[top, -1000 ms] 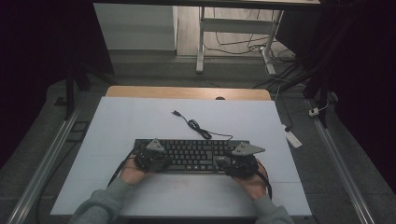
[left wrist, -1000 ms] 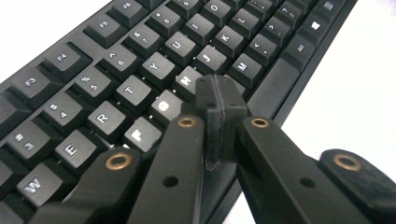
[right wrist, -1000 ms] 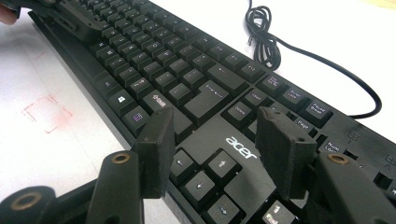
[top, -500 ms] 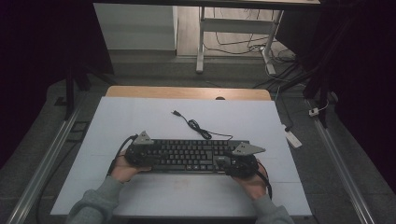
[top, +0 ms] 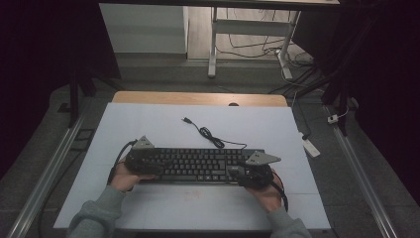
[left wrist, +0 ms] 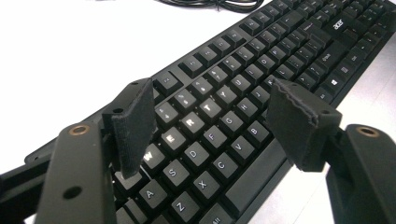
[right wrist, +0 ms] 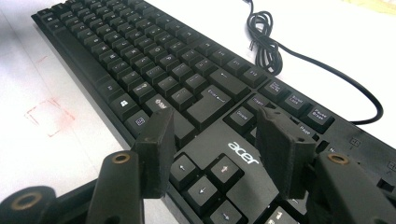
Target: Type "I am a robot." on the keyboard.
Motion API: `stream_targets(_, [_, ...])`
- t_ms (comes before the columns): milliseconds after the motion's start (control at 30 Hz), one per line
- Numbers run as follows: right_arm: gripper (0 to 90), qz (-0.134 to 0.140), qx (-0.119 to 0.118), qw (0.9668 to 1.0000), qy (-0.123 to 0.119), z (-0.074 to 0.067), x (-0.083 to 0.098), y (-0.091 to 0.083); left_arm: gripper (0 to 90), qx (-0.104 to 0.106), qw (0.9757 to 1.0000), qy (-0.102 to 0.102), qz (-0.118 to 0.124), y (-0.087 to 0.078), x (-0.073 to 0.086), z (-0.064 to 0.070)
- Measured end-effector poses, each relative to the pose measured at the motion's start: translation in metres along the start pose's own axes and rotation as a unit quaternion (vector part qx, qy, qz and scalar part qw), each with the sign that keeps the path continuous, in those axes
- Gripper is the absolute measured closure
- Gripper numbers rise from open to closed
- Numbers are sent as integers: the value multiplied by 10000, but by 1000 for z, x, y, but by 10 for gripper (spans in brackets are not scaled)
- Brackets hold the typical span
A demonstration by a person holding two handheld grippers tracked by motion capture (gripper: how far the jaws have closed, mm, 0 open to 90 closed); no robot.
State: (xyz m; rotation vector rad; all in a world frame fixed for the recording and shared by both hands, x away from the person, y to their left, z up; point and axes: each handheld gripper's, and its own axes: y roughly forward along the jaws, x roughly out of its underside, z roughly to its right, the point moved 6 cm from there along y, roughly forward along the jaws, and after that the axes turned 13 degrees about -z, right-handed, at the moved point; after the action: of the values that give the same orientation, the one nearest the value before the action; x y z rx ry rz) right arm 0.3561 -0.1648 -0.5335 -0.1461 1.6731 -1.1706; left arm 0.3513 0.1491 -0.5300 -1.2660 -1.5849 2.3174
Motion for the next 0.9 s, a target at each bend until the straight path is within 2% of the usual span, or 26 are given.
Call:
stream_targets(333, [478,48,16,10000,-62,-5,-13,4,306,6,9999,29,-107,1,2,0])
stream_targets(667, [492,8,-81,9999,-139,-12,-31,20,298,9,9999,23,-171,3,3,-1])
stream_targets(767, [521,19,-149,9998,-138,-15,-38,26,297,8,9998,29,-186,4,3,-1])
stream_targets(900, [623,-39,-220,9996,-167,-20,-47,35,296,7,9998,36,-187,4,3,-1])
